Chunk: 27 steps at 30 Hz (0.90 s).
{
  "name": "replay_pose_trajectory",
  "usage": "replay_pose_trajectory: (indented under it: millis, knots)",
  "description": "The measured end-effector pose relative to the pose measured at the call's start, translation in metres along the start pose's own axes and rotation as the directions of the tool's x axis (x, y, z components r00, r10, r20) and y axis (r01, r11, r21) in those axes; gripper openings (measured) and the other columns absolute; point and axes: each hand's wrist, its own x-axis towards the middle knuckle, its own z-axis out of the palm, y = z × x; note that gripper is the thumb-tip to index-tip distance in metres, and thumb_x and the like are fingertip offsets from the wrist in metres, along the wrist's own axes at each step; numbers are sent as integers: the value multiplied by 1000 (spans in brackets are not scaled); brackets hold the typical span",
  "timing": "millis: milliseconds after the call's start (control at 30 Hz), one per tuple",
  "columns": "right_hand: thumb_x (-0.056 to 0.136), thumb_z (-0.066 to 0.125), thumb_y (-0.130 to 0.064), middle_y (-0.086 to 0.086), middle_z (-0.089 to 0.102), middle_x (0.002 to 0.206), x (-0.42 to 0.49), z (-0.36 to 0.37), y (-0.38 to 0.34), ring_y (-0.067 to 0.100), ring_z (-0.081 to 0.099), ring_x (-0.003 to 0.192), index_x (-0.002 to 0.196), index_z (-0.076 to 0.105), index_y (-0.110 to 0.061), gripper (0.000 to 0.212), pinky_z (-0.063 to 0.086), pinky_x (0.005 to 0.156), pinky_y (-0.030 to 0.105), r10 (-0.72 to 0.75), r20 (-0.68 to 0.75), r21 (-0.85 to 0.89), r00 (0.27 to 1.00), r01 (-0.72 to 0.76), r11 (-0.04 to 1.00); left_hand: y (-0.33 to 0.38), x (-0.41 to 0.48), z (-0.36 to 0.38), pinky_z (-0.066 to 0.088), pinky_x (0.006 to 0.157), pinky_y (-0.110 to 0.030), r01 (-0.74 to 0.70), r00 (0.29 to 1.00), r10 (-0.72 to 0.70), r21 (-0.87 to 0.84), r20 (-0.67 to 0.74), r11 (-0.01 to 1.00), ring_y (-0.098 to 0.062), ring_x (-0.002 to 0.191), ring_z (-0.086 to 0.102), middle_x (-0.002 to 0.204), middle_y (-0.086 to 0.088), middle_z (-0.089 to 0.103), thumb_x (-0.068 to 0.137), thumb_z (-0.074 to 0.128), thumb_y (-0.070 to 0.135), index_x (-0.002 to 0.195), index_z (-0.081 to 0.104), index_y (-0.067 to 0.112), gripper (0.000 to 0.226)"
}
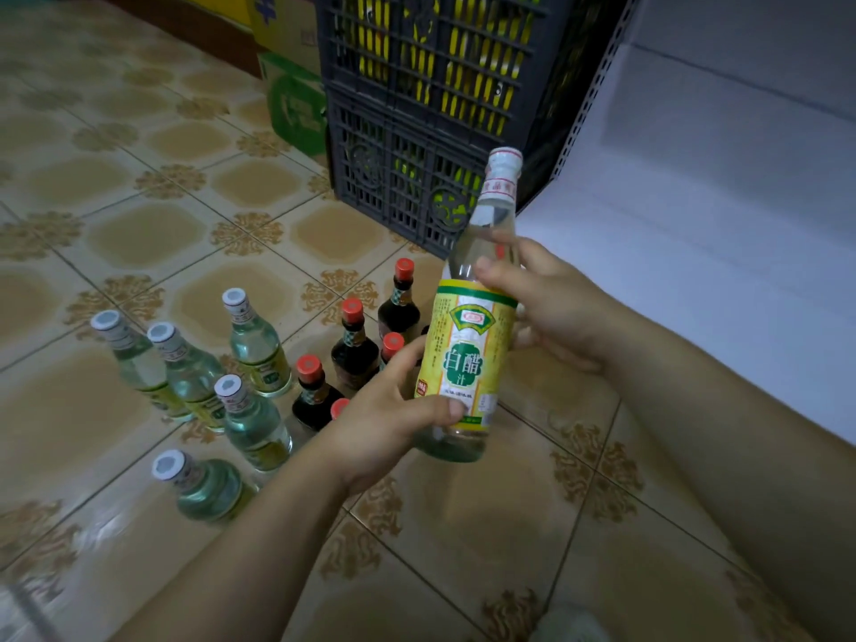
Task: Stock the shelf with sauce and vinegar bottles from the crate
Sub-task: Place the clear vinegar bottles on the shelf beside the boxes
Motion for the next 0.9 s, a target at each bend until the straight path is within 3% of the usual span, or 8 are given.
replay_pose_trajectory:
  millis: [100,267,433,600,733,800,900]
  knots:
    - [64,68,-55,0,67,114,0,-1,5,24,69,98,136,45,-36,78,55,80,50,28,-19,17,999,-28,999,3,-4,-3,52,87,-41,48,997,-45,-57,57,997,-32,107,63,119,-11,66,58,76,18,131,46,26,79]
    - [88,63,-45,-1,71,101,0,2,3,18,71,82,112,60,-27,31,57,66,40,-23,-88,23,996,25,999,7,-7,0,49,93,-47,42,997,-38,-71,64,997,-36,109,61,121,-16,64,62,74,20,135,43,19,79]
    - [89,63,-43,-5,69,97,-8,4,-23,8,71,68,111,54,-34,27,51,46,25,-119,-241,26,963,129,991,23,-4,10,56,74,-38,-76,995,67,-134,-73,988,-29,96,67,114,-14,66,60,76,13,128,47,21,74]
    - [90,64,-37,-4,72,93,-33,-14,-85,9,71,74,101,56,-37,14,51,50,20,-285,-328,10,901,305,952,86,0,32,54,75,-36,-163,987,162,58,21,985,-30,96,67,113,-15,66,54,80,13,130,47,22,83]
    - [91,60,-44,-11,73,89,-64,-33,-147,11,71,75,102,58,-35,15,56,55,32,-376,-387,-62,842,383,922,158,-3,59,56,73,-33,-296,951,273,179,141,938,-24,90,69,102,-7,71,62,74,9,118,54,26,62]
    - [87,63,-46,-12,73,91,-81,-40,-176,12,72,80,105,58,-36,22,57,61,31,-427,-387,-84,817,430,899,191,-8,74,57,75,-35,-363,927,329,208,182,908,-24,91,69,102,-5,72,64,72,9,115,56,28,57]
    - [79,69,-38,-4,73,98,-107,-49,-209,17,72,87,109,54,-48,35,57,65,31,-474,-318,-98,821,469,878,231,-14,92,56,80,-42,-421,902,383,208,198,883,-30,95,68,104,-8,70,64,72,9,114,58,33,57]
